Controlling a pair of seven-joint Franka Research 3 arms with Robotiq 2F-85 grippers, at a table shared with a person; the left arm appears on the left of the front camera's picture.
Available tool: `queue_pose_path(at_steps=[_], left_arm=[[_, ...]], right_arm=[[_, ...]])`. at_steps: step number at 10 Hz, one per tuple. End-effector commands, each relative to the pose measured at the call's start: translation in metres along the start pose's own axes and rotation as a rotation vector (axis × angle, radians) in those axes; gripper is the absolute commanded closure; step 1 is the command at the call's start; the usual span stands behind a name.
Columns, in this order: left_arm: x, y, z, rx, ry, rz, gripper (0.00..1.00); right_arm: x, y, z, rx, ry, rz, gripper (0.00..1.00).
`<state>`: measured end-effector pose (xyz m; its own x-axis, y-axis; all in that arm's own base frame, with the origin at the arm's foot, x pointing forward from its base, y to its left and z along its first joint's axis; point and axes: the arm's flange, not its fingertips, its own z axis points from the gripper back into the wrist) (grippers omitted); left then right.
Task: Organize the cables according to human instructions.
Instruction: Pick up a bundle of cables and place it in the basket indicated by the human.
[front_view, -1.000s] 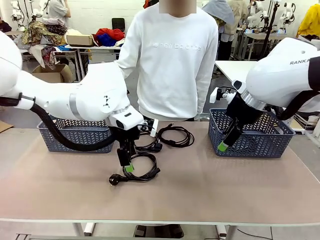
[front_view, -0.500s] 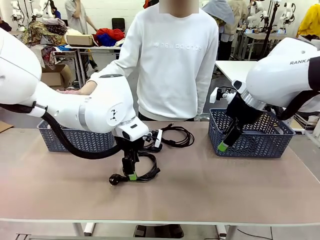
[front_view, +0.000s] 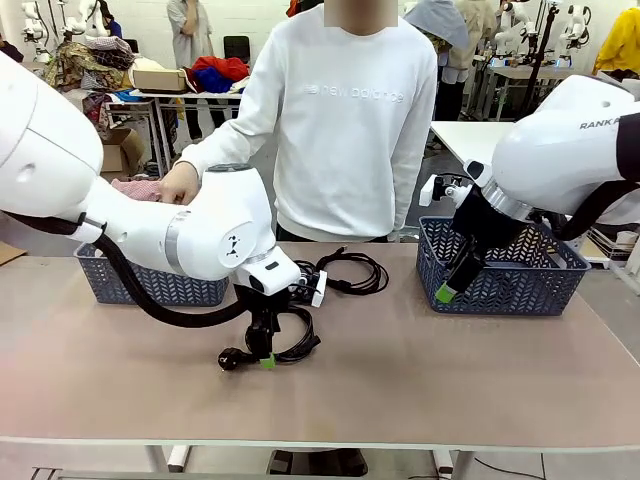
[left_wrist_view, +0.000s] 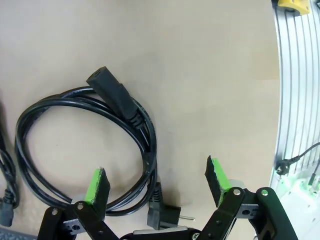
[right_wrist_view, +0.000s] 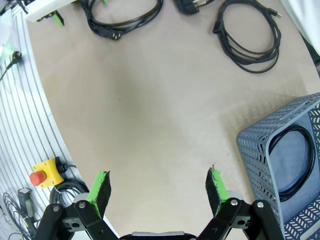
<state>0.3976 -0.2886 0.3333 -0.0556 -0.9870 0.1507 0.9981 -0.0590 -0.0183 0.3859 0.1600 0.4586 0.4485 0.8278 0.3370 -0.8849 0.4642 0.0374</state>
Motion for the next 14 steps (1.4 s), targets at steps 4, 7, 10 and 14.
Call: queue_pose_path(at_steps=[4,7,10,14], left_arm=[[0.0,-0.001,-0.015,0.001,0.028,0.014,0.0],[-0.001,0.005,-0.022,0.011,0.031,0.014,0.0],[-0.002,0.01,-0.027,0.005,0.032,0.013,0.0],[0.0,0.01,-0.027,-0.022,0.037,0.013,0.0]], right_arm=[[0.002,-0.001,0.002,-0.005,-0.003,-0.001,0.0],[0.002,-0.001,0.002,-0.005,-0.003,-0.001,0.0],[0.002,-0.001,0.002,-0.005,-0.003,-0.001,0.0],[0.002,-0.001,0.002,-0.005,-0.003,-0.001,0.0]])
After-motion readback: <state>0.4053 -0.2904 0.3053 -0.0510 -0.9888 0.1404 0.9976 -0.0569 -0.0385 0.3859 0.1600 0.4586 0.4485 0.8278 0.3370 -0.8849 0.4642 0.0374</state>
